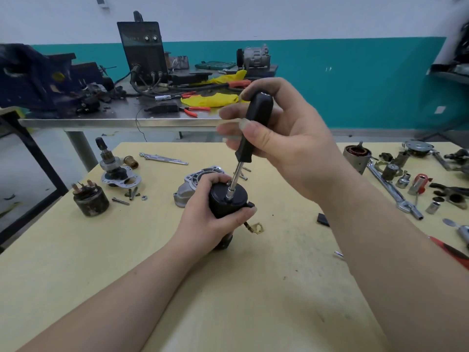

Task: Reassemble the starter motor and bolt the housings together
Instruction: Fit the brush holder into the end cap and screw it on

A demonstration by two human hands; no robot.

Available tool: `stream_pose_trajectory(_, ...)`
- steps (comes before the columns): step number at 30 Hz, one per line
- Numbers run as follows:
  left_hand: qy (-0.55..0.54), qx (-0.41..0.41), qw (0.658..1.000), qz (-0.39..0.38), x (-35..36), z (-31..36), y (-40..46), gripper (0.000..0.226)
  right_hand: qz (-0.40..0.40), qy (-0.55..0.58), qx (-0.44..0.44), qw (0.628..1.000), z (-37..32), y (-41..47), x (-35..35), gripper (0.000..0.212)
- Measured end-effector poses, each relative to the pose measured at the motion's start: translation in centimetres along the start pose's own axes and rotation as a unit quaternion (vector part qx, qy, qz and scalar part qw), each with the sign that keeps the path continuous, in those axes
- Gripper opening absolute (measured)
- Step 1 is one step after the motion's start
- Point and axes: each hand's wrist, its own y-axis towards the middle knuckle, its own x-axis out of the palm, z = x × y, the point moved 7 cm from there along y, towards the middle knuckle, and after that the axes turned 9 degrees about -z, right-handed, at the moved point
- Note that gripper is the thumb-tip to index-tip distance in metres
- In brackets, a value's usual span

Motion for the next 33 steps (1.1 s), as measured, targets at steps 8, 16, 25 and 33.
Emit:
stream_pose_trajectory(8, 0.008, 0.002, 0.998, 0.058, 1.0, 0.3, -0.8, 0.064, 0.186, -0.075, -0.036, 0.979, 0.3, -0.6, 0.8, 0.027)
stream_pose_trajectory(16, 0.031, 0.004, 0.998, 0.057, 0.6, 0.9, -0.5, 0.059, 0.129, -0.073, 0.15, 0.978, 6.5, -2.7, 4.1, 0.031)
stream_pose_trajectory(25, 0.013, -0.007, 0.999, 0.041, 0.6, -0.3, -0.9, 0.065, 0.214, -0.005, 0.042, 0.976, 0.3, -2.0, -2.1, 0.043)
stream_pose_trajectory(33, -0.002, -0.026, 1.0, 0.015, 1.2, -1.0, -0.6, 0.063, 0.395, -0.048, 0.267, 0.878, 5.0, -21.8, -13.2, 0.028)
